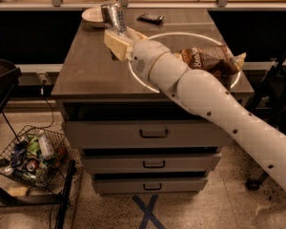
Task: Place redbull can upright
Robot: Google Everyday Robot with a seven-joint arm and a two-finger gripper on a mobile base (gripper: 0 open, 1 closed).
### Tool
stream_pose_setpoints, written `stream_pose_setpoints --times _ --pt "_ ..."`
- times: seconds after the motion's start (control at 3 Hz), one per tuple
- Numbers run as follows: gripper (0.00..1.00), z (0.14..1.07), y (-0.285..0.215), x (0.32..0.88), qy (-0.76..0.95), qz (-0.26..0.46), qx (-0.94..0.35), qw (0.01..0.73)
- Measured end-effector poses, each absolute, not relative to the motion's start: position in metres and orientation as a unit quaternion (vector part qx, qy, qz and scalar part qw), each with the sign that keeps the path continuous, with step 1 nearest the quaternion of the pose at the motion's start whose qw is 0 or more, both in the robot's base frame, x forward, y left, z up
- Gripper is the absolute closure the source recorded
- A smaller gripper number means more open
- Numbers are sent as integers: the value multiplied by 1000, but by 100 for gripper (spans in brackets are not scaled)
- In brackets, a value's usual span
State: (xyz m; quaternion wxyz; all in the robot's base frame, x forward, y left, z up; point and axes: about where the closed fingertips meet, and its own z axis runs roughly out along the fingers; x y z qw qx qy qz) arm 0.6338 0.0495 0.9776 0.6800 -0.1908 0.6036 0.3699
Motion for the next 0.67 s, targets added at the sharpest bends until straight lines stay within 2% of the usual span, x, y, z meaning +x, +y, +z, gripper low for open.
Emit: stream_pose_setpoints --times 0.67 --pt "100 967 61 628 573 366 -197 706"
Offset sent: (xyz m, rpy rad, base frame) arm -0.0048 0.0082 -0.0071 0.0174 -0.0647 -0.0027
